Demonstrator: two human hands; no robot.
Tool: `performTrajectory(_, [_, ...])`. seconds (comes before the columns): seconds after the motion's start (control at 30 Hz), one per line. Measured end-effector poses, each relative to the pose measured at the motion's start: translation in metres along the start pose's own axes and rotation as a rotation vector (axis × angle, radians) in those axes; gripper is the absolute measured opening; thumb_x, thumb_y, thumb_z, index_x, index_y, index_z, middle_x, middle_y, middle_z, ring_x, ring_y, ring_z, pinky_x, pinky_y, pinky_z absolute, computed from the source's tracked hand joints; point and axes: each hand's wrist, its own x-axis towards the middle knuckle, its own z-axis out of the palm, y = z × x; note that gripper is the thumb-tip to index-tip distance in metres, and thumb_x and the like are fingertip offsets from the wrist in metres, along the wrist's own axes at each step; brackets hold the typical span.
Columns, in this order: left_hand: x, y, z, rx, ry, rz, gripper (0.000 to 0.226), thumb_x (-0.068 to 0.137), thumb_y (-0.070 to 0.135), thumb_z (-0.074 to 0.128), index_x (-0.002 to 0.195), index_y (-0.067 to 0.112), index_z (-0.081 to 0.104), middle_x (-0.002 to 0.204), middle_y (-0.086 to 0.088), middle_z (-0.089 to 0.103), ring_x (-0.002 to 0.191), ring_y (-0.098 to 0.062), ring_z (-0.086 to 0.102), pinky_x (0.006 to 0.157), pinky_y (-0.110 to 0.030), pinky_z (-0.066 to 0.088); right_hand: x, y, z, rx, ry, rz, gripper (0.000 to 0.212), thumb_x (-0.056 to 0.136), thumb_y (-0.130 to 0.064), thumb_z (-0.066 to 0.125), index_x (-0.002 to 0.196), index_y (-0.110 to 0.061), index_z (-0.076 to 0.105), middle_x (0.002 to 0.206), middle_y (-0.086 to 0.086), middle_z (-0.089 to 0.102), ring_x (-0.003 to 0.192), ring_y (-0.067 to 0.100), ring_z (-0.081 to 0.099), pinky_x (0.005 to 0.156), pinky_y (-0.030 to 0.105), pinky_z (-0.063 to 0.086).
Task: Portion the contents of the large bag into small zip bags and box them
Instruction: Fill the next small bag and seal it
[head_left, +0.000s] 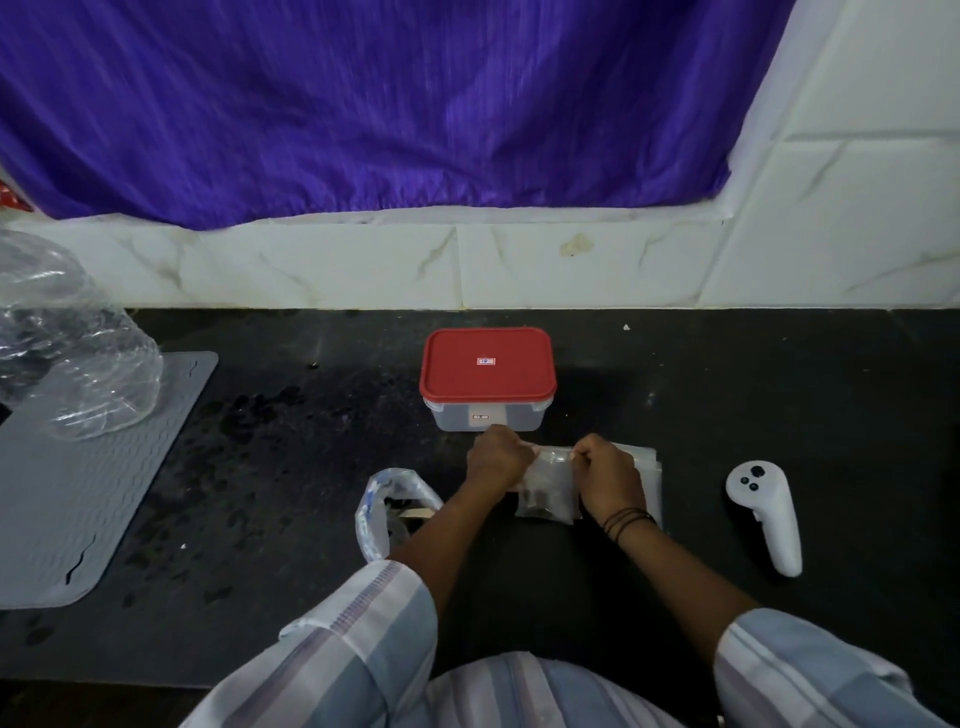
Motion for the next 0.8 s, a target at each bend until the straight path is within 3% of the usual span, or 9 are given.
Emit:
performTrajectory(0.13, [0.006, 0.002, 0.007, 0.098, -0.014, -0.035, 0.024, 0.092, 0.036, 0.062, 0.091, 0.013, 0.070, 0.103, -0.011, 0.072, 0.093, -0.026, 0.068, 0.080, -0.033, 0.053, 0.003, 0.005, 0.005, -0.102, -0.036, -0.013, 0.019, 0.094, -0.016, 0.039, 0.084, -0.015, 0.055, 0.085, 0.003, 0.062, 0.079, 0.021, 0.059, 0.069, 0.035, 0.048])
performTrajectory(0.27, [0.004, 0.006, 0.012, 0.267, 0.053, 0.024, 0.026, 0.094, 0.036, 0.059, 0.104, 0.013, 0.062, 0.115, -0.011, 0.066, 0.105, -0.029, 0.063, 0.078, -0.033, 0.045, 0.006, 0.010, 0.006, -0.021, -0.046, 0.047, 0.019, 0.093, -0.017, 0.037, 0.081, -0.012, 0.052, 0.076, -0.004, 0.056, 0.075, 0.017, 0.056, 0.061, 0.030, 0.038])
performTrajectory(0.4, [-0.001, 0.008, 0.010, 0.407, 0.134, 0.140, 0.043, 0.094, 0.044, 0.062, 0.120, 0.010, 0.053, 0.119, -0.013, 0.062, 0.112, -0.032, 0.061, 0.086, -0.039, 0.049, 0.001, 0.011, -0.010, -0.021, 0.069, -0.074, 0.016, 0.095, -0.017, 0.048, 0.082, -0.012, 0.055, 0.082, -0.002, 0.057, 0.077, 0.016, 0.055, 0.067, 0.031, 0.042])
performTrajectory(0.5, [-0.005, 0.017, 0.016, 0.462, 0.154, 0.283, 0.034, 0.096, 0.038, 0.061, 0.114, 0.010, 0.057, 0.110, -0.011, 0.065, 0.103, -0.029, 0.065, 0.083, -0.037, 0.052, 0.000, 0.020, -0.029, -0.070, 0.174, -0.101, 0.010, 0.095, -0.022, 0.054, 0.090, -0.016, 0.060, 0.090, 0.000, 0.058, 0.083, 0.017, 0.057, 0.070, 0.030, 0.045])
performTrajectory(0.63, [-0.010, 0.040, 0.038, 0.385, -0.015, 0.417, 0.015, 0.096, 0.029, 0.062, 0.099, 0.014, 0.065, 0.099, -0.007, 0.069, 0.091, -0.023, 0.067, 0.084, -0.041, 0.057, -0.005, 0.053, -0.050, -0.121, 0.204, 0.048, 0.023, 0.093, -0.031, 0.057, 0.108, -0.014, 0.059, 0.110, 0.008, 0.056, 0.098, 0.027, 0.058, 0.078, 0.037, 0.048])
performTrajectory(0.73, [-0.013, 0.051, 0.057, 0.371, -0.096, 0.430, 0.016, 0.094, 0.026, 0.065, 0.104, 0.014, 0.065, 0.109, -0.008, 0.068, 0.099, -0.024, 0.065, 0.087, -0.038, 0.055, -0.011, 0.072, -0.054, -0.154, 0.139, 0.179, 0.035, 0.090, -0.040, 0.059, 0.108, -0.010, 0.058, 0.112, 0.012, 0.057, 0.098, 0.030, 0.059, 0.078, 0.036, 0.047])
performTrajectory(0.8, [-0.014, 0.055, 0.069, 0.361, -0.124, 0.403, 0.025, 0.093, 0.025, 0.067, 0.114, 0.013, 0.064, 0.119, -0.010, 0.064, 0.106, -0.026, 0.064, 0.086, -0.034, 0.052, -0.014, 0.081, -0.052, -0.151, 0.120, 0.217, 0.032, 0.089, -0.038, 0.060, 0.103, -0.010, 0.059, 0.110, 0.012, 0.059, 0.098, 0.030, 0.060, 0.076, 0.034, 0.045])
